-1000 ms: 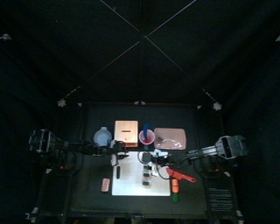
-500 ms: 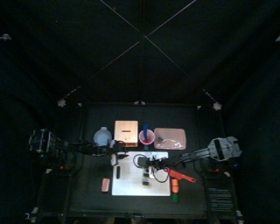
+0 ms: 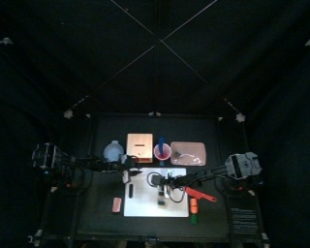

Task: Place sushi on board then cut the sushi with the knife then place the pieces on the plate
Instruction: Place the 4 sushi pieces on the plate

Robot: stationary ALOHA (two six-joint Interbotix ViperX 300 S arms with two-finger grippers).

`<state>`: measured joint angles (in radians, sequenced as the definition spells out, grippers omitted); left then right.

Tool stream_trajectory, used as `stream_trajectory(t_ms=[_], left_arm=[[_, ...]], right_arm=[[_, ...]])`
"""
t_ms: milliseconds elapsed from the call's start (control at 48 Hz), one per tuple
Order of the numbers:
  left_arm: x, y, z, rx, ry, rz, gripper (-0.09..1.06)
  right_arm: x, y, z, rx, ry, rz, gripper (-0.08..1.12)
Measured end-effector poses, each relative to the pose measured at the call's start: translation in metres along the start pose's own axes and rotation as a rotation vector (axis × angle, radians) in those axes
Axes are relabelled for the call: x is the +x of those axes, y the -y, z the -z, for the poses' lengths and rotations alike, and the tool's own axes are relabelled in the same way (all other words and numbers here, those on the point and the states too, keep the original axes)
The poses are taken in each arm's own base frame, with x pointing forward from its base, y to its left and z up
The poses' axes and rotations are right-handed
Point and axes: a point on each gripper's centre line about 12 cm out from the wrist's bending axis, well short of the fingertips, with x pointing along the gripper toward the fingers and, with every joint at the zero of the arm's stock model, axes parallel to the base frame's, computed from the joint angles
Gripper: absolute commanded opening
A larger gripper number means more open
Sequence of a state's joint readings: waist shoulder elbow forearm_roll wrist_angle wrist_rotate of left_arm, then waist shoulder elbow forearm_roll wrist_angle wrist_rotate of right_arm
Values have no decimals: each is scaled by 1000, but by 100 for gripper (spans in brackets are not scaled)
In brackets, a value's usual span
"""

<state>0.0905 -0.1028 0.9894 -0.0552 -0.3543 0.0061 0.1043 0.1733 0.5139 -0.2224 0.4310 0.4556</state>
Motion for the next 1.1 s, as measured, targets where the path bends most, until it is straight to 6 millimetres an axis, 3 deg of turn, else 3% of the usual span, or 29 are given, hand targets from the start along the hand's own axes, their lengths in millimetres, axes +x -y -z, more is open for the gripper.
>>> stream_trajectory(t_ms=[167,354,583,708,917,1104], left_arm=[[0,0,0,2,-2,0,68],[0,0,0,2,-2,0,68],[0,-1,0,-1,-1,-2,68],[0,-1,0,-1,-1,-2,68],[0,-3,0,-4,-1,-7,68],[0,-3,0,-5,-1,-8,68]], right_arm=[[-11,16,-2,62,22,1,50],[-45,46,6,141,69,21,50],[-95,111,38,323,141,105,50],[-111,143,56,412,176,161,50],[-109,184,83,546,161,241,51],[-86,200,95,606,136,252,51]])
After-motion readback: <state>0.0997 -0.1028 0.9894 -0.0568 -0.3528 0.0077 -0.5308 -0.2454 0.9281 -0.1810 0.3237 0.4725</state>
